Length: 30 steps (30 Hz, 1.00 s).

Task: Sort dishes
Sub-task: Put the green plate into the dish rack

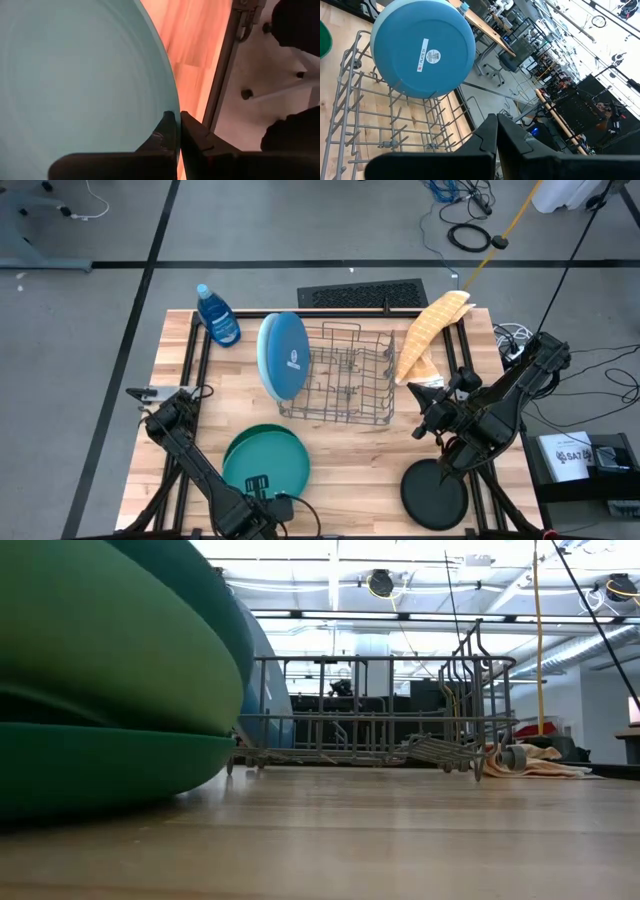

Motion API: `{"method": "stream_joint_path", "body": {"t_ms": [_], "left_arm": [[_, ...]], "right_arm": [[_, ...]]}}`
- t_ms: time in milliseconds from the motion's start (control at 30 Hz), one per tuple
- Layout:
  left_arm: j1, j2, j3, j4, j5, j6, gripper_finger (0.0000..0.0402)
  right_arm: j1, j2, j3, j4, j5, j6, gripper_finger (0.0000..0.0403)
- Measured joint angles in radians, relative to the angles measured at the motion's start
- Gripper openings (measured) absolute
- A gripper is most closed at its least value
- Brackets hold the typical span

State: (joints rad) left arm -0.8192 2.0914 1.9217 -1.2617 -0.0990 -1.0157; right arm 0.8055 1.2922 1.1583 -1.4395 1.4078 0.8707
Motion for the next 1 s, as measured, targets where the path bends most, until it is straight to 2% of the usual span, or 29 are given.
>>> {"method": "stream_joint_path", "body": {"t_ms": [467,600,767,867,933,1000], "left_arm": [[0.000,0.000,0.004,-0.095,-0.106,-0.122,0.0001],[-0.007,-0.001,0.069,-0.125,-0.126,-0.130,0.0000],[-0.025,-0.002,0.236,-0.125,-0.179,-0.101,0.0000],[-0.043,-0.002,0.353,-0.099,-0.270,-0.038,0.0000],[-0.055,-0.002,0.427,-0.080,-0.389,0.027,0.0000],[-0.061,-0.038,0.421,0.012,-0.534,0.124,0.0000]], "right_arm": [[0.000,0.000,0.000,0.000,-0.003,0.000,0.0000],[0.000,0.000,0.000,0.000,-0.002,0.000,0.0000],[0.000,0.000,0.000,0.000,-0.002,-0.003,0.0000],[0.000,0.000,0.000,0.000,-0.002,-0.002,0.0000],[0.000,0.000,0.000,0.000,-0.003,-0.002,0.0000],[0.000,0.000,0.000,0.001,-0.002,-0.002,0.0000]]}}
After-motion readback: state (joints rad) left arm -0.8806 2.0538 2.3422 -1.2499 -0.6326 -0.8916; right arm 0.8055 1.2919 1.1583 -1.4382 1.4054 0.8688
